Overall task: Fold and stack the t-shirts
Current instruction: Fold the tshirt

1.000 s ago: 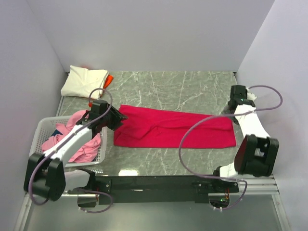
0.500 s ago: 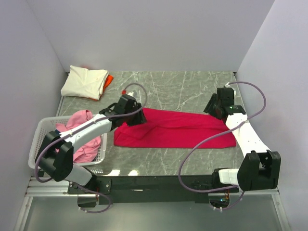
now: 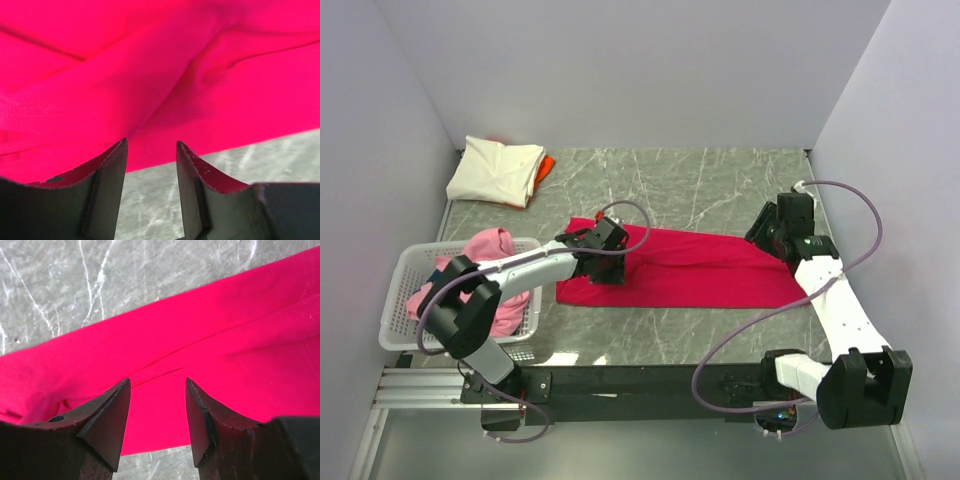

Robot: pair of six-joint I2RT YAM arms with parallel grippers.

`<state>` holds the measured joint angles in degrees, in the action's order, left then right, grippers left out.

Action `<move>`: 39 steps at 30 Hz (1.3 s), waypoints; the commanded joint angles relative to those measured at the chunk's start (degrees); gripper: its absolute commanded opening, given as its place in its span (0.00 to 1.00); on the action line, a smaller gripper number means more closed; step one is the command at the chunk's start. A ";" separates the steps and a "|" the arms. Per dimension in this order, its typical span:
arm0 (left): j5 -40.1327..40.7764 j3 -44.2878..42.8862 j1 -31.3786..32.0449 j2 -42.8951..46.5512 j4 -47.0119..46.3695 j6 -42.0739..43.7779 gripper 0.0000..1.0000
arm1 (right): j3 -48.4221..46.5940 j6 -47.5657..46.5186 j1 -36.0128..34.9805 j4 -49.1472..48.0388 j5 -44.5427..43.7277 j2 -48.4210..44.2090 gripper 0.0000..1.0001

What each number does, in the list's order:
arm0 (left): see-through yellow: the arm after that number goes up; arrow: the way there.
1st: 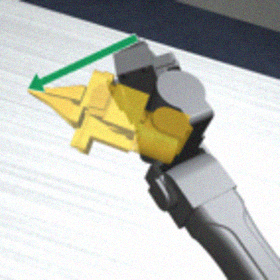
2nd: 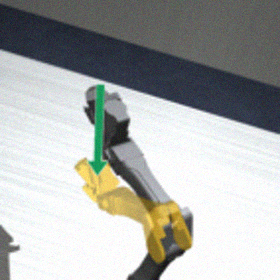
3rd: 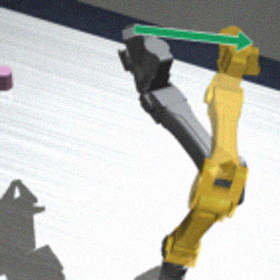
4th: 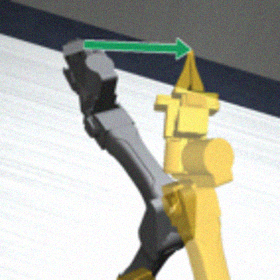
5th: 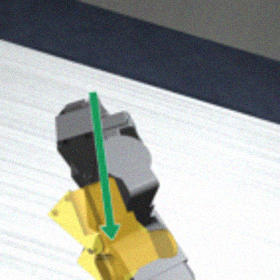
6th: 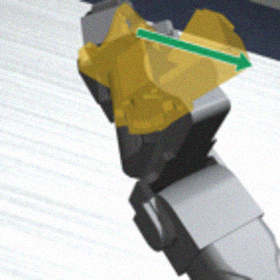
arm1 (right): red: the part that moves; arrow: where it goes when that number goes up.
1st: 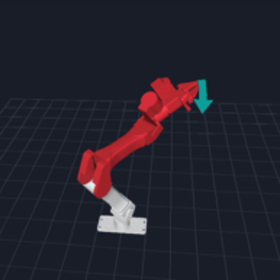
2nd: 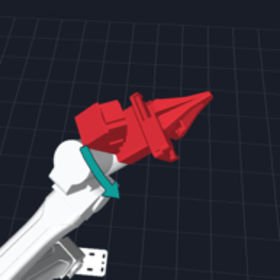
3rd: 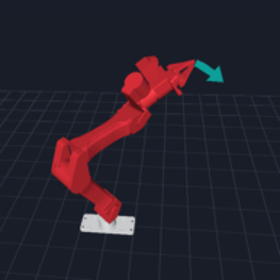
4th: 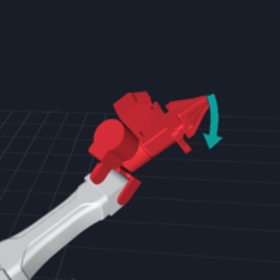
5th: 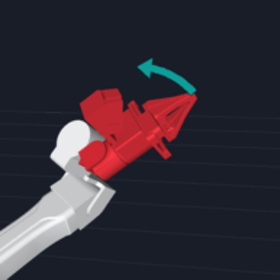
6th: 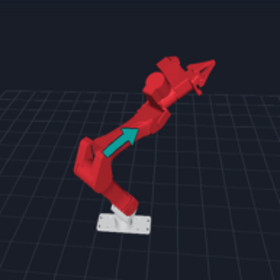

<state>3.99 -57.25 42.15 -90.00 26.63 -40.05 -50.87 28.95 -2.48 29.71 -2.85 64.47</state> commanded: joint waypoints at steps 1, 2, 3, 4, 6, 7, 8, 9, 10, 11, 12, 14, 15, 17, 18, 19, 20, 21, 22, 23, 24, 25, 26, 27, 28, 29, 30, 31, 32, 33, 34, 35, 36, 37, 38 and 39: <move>3.48 -1.99 0.48 -2.10 1.23 0.59 0.49 | 0.16 -0.12 -0.07 0.34 -0.13 -2.06 0.55; 3.48 -1.90 0.56 -2.64 0.79 0.76 0.49 | 0.07 -0.21 -0.07 0.43 -0.31 -2.24 0.55; 3.39 -1.98 0.56 -3.25 0.53 0.77 0.49 | -0.02 -0.64 -0.07 0.61 -0.40 -2.59 0.55; 3.22 -2.33 0.48 -4.39 -0.08 1.03 0.49 | -0.02 -0.82 -0.07 0.78 -0.40 -2.85 0.55; 3.22 -2.86 0.65 -5.62 -0.35 1.03 0.49 | -0.02 -1.26 -0.07 0.96 -0.57 -3.38 0.55; 3.48 -3.65 0.56 -6.15 -0.35 1.20 0.49 | 0.07 -1.35 -0.07 0.79 -0.49 -3.73 0.55; 4.53 -4.26 0.65 -7.37 0.34 1.29 0.48 | 0.16 -1.26 -0.07 0.61 -0.49 -4.17 0.55; 5.49 -4.88 0.65 -7.91 1.13 1.21 0.46 | 0.59 -1.09 -0.07 0.26 -0.05 -4.35 0.55; 6.37 -6.28 0.65 -8.44 1.84 1.21 0.45 | 0.86 -0.91 -0.07 -0.27 0.30 -4.44 0.55; 7.08 -6.73 0.56 -9.14 2.37 1.47 0.44 | 1.12 -0.74 -0.07 -0.53 0.56 -4.52 0.55; 8.74 -7.25 0.65 -9.41 3.42 1.56 0.41 | 0.95 -0.74 -0.07 -0.80 0.92 -4.09 0.55; 9.80 -8.57 0.65 -10.28 3.86 2.25 0.33 | 0.51 -1.00 0.02 -0.62 0.92 -3.13 0.55; 9.72 -9.10 0.56 -10.64 4.21 2.52 0.19 | -0.10 -1.26 -0.07 -0.62 0.83 -2.86 0.55; 9.72 -11.64 0.65 -11.86 5.44 3.22 0.10 | -0.63 -1.35 -0.07 -0.53 1.00 -2.16 0.55; 9.72 -12.61 0.65 -12.22 6.84 3.31 0.08 | -0.89 -1.26 -0.07 -0.71 1.35 -1.98 0.55; 9.90 -14.27 0.65 -12.66 7.46 3.31 0.09 | -0.98 -1.26 -0.07 -0.80 1.79 -1.80 0.55; 9.90 -14.98 0.65 -12.75 7.99 3.31 0.10 | -1.07 -1.35 0.02 -0.80 2.06 -1.28 0.55; 9.98 -16.04 0.65 -12.75 9.13 3.40 0.11 | -1.51 -1.26 0.02 -0.71 2.06 -1.01 0.55; 10.07 -16.48 0.56 -12.49 9.66 3.66 0.11 | -1.77 -1.26 -0.07 -0.45 2.32 -0.66 0.55; 10.25 -17.01 0.65 -12.40 10.36 3.84 0.11 | -2.21 -1.35 -0.07 -0.36 2.41 -0.05 0.55; 10.42 -17.45 0.48 -12.31 10.89 4.02 0.11 | -2.30 -1.35 -0.07 -0.19 2.50 0.22 0.55; 9.90 -18.41 0.21 -12.22 11.68 4.80 0.11 | -2.48 -1.44 -0.07 -0.18 2.67 0.39 0.55; 9.20 -18.77 -0.05 -12.22 11.95 5.24 0.10 | -2.56 -1.35 -0.07 -0.36 2.68 0.92 0.55; 8.41 -19.21 -1.10 -12.31 12.13 5.86 0.09 | -2.48 -1.44 0.02 -0.45 2.68 1.18 0.55; 7.53 -20.17 -1.72 -12.74 12.65 6.82 0.09 | -2.56 -1.35 0.02 -0.79 2.68 1.45 0.55; 6.74 -20.61 -2.42 -12.92 12.92 7.27 0.09 | -2.74 -1.26 -0.07 -0.97 4.42 2.15 0.55; 6.99 -21.75 -3.90 -13.18 13.53 7.70 0.09 | -2.92 -1.35 -0.07 -1.06 4.70 2.59 0.55; 7.78 -22.28 -4.53 -13.54 14.06 8.49 0.09 | -3.18 -1.35 -0.07 -1.15 4.96 3.12 0.54; 8.48 -22.63 -5.23 -13.45 14.50 9.11 0.10 | -3.79 -1.44 -0.07 -1.06 5.22 4.34 0.54; 8.32 -23.16 -6.63 -13.45 14.33 9.90 0.11 | -4.23 -1.44 0.02 -1.06 5.57 4.87 0.54; 8.32 -23.43 -7.25 -13.63 14.24 11.04 0.13 | -4.58 -1.61 -0.07 -1.15 5.75 5.49 0.54; 8.40 -23.95 -7.95 -13.89 14.41 11.48 0.15 | -5.11 -1.53 -0.07 -1.32 6.01 6.45 0.54; 8.84 -25.26 -9.18 -14.15 14.67 11.84 0.16 | -5.38 -1.44 0.02 -1.41 6.71 6.90 0.54; 9.37 -26.15 -9.71 -14.94 15.20 12.19 0.20 | -5.64 -1.35 0.02 -1.59 6.98 7.42 0.54; 10.33 -27.20 -10.07 -15.29 15.73 12.37 0.31 | -6.16 -1.35 -0.07 -1.59 7.24 8.21 0.54; 13.03 -29.12 -10.42 -15.91 17.21 12.37 0.36 | -6.43 -1.35 -0.07 -1.59 7.51 8.57 0.54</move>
<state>12.60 -81.65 32.60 -104.47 41.08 -30.02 -54.00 28.40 -2.48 29.71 3.11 72.12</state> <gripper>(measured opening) 0.318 0.544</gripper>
